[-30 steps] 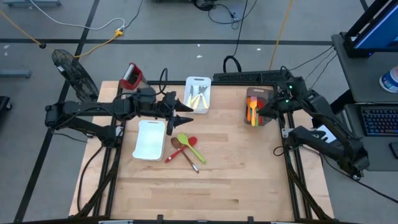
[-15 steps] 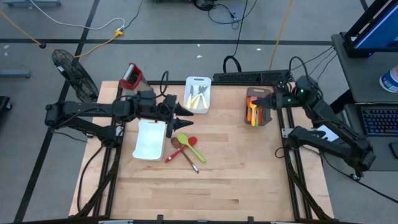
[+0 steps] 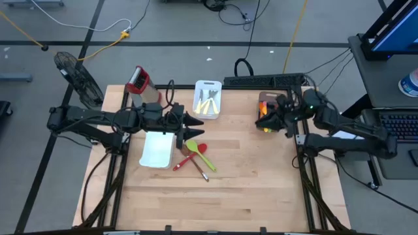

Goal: Pick & Place Kitchen Items
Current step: Put the green serving spoon into the bottom white bin

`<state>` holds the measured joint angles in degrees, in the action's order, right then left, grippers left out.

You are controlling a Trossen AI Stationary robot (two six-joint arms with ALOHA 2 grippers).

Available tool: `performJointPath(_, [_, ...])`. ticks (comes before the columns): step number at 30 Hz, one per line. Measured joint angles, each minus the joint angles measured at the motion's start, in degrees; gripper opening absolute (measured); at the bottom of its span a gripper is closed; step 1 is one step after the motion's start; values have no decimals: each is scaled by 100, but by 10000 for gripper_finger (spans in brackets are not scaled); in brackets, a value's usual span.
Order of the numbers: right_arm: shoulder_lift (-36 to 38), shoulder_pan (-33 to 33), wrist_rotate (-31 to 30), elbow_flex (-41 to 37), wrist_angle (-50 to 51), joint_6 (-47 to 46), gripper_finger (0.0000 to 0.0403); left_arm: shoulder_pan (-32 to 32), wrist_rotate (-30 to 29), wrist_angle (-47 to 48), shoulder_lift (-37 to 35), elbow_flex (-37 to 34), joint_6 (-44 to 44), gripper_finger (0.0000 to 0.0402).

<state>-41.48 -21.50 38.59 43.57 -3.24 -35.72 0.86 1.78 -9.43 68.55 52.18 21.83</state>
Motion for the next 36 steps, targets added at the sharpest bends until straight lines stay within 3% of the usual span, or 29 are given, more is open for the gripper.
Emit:
performJointPath(5, [-424, 932, -595, 2, -250, 428, 54, -110, -161, 123, -157, 0, 3, 214])
performJointPath(13, [-1246, 1923, -1376, 9, -427, 649, 53, -174, -811, 1390, -1027, 0, -93, 214])
performJointPath(18, [-1907, 2124, -1491, 140, -665, 659, 34, -175, -790, 1830, -1439, 0, -308, 214])
performJointPath(24, [-2785, 2223, -1495, 826, -687, 948, 3, -177, -784, 2474, -1863, -2, -475, 214])
performJointPath(29, [-3380, 2238, -1659, 1423, -259, 1181, 1, -182, -762, 2764, -2155, -60, -641, 214])
performJointPath(36, [-4068, 2272, -2306, 2231, 914, 1303, 1, -206, -474, 2250, -3129, -1113, -553, 214])
